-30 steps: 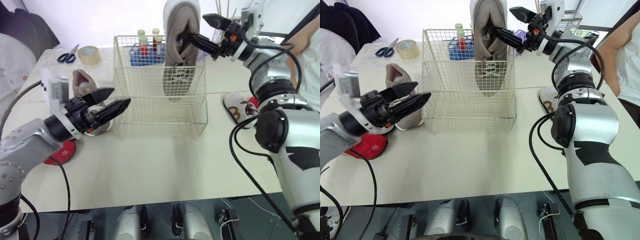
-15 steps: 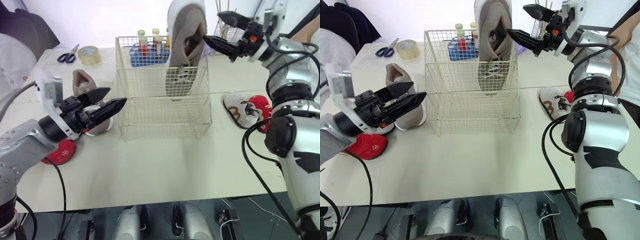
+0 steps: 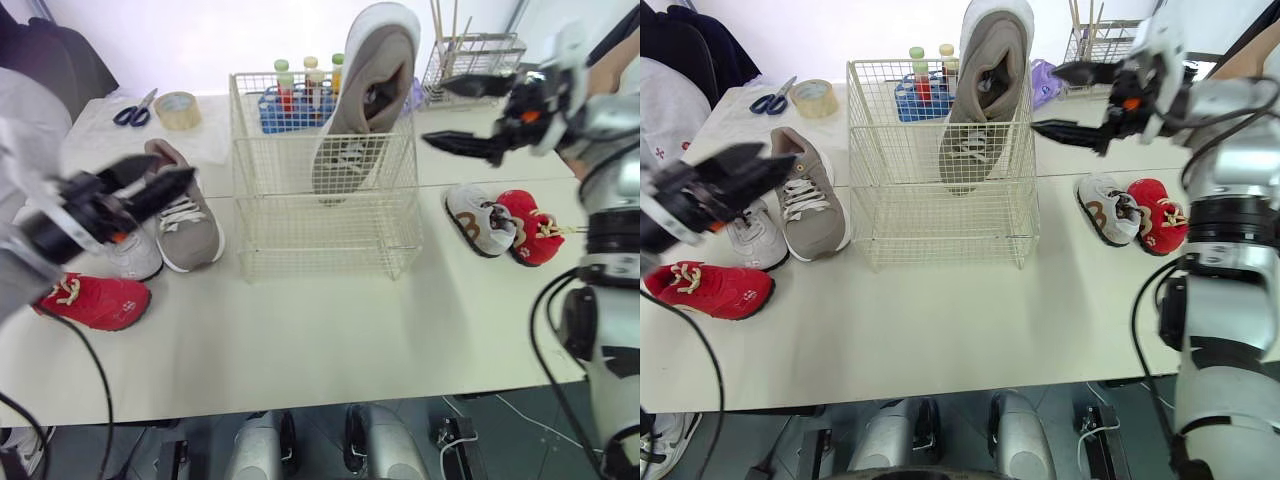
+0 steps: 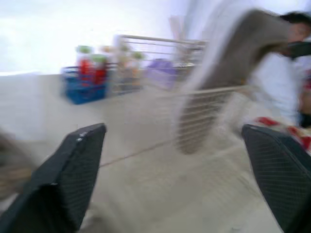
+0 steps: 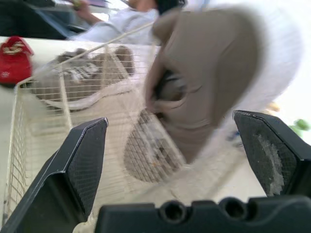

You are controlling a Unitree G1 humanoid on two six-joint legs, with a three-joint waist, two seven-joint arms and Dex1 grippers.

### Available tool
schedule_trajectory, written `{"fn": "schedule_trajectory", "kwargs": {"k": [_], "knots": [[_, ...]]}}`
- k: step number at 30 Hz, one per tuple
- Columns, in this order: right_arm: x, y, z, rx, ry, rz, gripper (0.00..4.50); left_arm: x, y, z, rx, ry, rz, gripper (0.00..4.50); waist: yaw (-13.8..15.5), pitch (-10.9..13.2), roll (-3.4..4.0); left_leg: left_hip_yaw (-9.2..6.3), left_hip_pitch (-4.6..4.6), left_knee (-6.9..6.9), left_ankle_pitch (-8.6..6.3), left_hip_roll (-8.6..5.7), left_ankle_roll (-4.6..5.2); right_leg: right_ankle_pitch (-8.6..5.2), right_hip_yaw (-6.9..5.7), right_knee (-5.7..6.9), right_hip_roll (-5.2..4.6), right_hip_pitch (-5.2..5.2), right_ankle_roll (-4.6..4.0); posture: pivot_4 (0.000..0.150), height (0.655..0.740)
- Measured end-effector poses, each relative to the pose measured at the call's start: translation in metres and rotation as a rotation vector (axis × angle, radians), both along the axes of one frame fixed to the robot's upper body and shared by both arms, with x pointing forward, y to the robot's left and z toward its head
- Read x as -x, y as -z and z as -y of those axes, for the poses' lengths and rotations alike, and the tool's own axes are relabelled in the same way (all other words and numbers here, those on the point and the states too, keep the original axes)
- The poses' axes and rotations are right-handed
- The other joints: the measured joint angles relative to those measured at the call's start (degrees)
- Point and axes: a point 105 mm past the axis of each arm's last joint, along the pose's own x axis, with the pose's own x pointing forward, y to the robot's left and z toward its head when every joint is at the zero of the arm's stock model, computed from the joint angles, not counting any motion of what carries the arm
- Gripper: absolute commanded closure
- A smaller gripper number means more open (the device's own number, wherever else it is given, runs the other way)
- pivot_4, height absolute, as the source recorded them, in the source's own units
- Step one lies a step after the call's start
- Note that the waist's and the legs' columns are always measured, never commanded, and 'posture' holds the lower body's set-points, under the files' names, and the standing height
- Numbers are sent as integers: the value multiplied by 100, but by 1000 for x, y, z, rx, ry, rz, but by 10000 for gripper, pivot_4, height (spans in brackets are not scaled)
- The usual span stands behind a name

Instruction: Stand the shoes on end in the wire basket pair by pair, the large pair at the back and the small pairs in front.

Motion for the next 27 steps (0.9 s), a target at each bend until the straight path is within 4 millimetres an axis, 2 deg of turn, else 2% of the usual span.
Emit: {"fn": "schedule_trajectory", "kwargs": {"k": [1,4,6,8,10,13,18,21,27], "knots": [[5,-3,7,22,32,6,0,-3,-1,-19,-15,-77,-12,232,0,-1,0,2,2,0,-1,-1,0,0,0,-2,0,2,0,1500,7400],[10,0,12,33,50,-23,0,-17,4,-55,6,-199,-55,232,-2,-2,-2,13,9,0,-2,-1,2,1,2,-1,-2,6,0,1500,7400],[18,0,5,8,-4,-62,0,-29,10,-68,20,-237,-91,232,13,-2,-2,15,7,0,-2,-1,1,1,4,4,-2,1,0,1500,7400],[34,-6,-12,-27,-114,-88,0,-43,14,-74,29,-235,-133,232,23,-2,-2,15,5,1,-1,-1,1,1,4,13,-2,-2,0,1500,7400],[55,-10,-36,-19,-258,-102,0,-57,20,-74,30,-206,-182,232,23,-4,-5,17,3,3,0,-1,0,1,2,14,4,-4,0,1500,7400],[83,-4,-65,53,-444,-147,0,-72,35,-73,22,-165,-295,232,16,-7,-10,43,-1,5,-1,-7,1,1,2,5,8,-4,1,1500,7400],[112,10,-88,178,-642,-200,0,-92,62,-72,55,-126,-483,232,29,-7,-18,48,-4,11,-2,-11,5,1,2,11,8,-8,2,1500,7400],[116,16,-99,221,-697,-182,0,-107,74,-62,65,-120,-527,232,30,-8,-31,47,-6,15,-3,-10,6,1,2,12,7,-8,2,1500,7400],[113,17,-103,221,-685,-159,0,-125,88,-43,7,-115,-557,232,11,-4,-45,49,-12,16,-5,-8,11,2,3,8,3,-14,3,1500,7400]]}}
